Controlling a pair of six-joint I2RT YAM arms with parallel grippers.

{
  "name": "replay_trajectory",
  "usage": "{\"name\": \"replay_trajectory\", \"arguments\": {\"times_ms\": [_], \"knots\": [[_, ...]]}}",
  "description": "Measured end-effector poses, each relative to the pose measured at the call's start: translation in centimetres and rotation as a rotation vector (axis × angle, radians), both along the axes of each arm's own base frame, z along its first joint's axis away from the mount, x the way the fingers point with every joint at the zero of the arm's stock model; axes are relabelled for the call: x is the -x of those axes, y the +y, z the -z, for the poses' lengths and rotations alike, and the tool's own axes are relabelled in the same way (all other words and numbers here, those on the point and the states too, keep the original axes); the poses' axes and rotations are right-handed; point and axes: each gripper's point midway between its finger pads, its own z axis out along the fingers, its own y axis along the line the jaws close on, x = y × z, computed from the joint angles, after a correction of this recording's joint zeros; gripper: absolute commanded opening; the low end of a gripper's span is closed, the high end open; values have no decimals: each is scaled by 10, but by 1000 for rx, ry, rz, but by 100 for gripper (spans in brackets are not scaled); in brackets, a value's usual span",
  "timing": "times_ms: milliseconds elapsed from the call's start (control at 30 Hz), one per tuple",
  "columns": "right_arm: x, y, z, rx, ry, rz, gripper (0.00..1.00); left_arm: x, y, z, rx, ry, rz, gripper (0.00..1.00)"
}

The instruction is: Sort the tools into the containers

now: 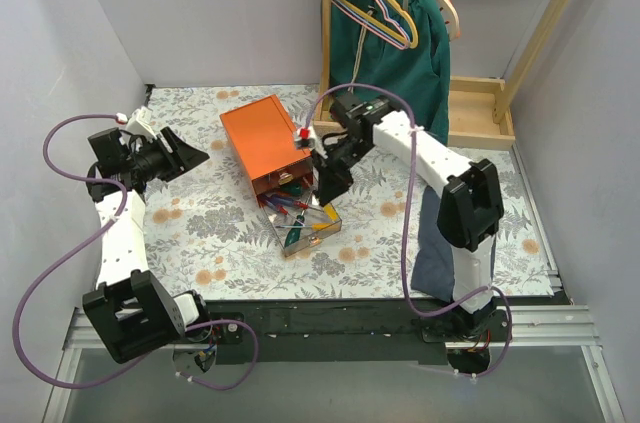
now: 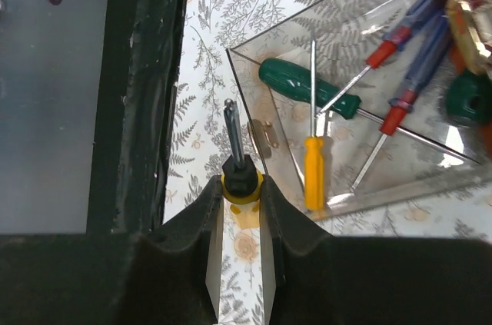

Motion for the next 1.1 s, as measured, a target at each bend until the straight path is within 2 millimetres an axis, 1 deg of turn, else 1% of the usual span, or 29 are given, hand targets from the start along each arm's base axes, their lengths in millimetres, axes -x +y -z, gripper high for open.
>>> {"name": "replay_trajectory", "arguments": {"times_ms": [33, 67, 100, 133, 200, 233, 300, 367, 433, 500, 567, 633, 667, 700, 733, 767, 800, 833, 900, 933, 1000, 1033, 1100], "knots": [[5, 6, 6, 19, 6, -8, 1, 1, 0, -1, -2, -5, 0, 49], [10, 13, 12, 45, 6, -13, 8, 1, -1, -3, -5, -11, 0, 49], [14, 19, 19, 73, 9, -12, 16, 3, -1, -5, -10, -18, 1, 49], [18, 25, 24, 94, 7, -16, 29, 4, -1, -8, -15, -27, 1, 50], [23, 33, 33, 133, -6, -11, 39, 6, -2, -12, -27, -42, 2, 50], [22, 36, 36, 151, -21, 3, 51, 7, -2, -13, -32, -49, 3, 50], [16, 37, 38, 167, -38, 30, 58, 9, -3, -16, -37, -56, 5, 50], [9, 35, 40, 181, -61, 52, 59, 11, -4, -17, -37, -60, 12, 51], [2, 31, 41, 189, -84, 64, 63, 12, -7, -17, -31, -62, 30, 51], [1, 26, 43, 178, -102, 74, 63, 13, -12, -18, -30, -67, 63, 51], [9, 13, 45, 182, -107, 76, 61, 9, -19, -22, -36, -80, 105, 51], [22, -4, 45, 175, -128, 64, 57, 2, -30, -31, -44, -104, 162, 51], [27, -10, 45, 168, -143, 56, 54, -1, -36, -34, -49, -115, 190, 50], [32, -16, 45, 151, -172, 41, 45, -5, -41, -38, -54, -124, 215, 46], [39, -23, 47, 139, -198, 27, 38, -10, -46, -41, -58, -134, 239, 42], [44, -30, 49, 128, -227, 7, 29, -14, -52, -43, -61, -140, 262, 38], [49, -36, 52, 111, -254, -13, 6, -18, -58, -45, -64, -143, 284, 34], [54, -41, 57, 98, -280, -32, 1, -23, -63, -45, -67, -143, 301, 28], [63, -49, 69, 92, -310, -65, 1, -33, -72, -43, -63, -132, 333, 22], [66, -52, 77, 98, -320, -75, 1, -38, -76, -41, -60, -124, 345, 13], [67, -53, 89, 109, -336, -87, 1, -49, -81, -37, -57, -109, 359, 3], [66, -52, 94, 112, -352, -92, 1, -54, -82, -32, -58, -97, 361, 0], [61, -47, 101, 104, -401, -89, 1, -61, -85, -19, -57, -63, 363, 0]]}}
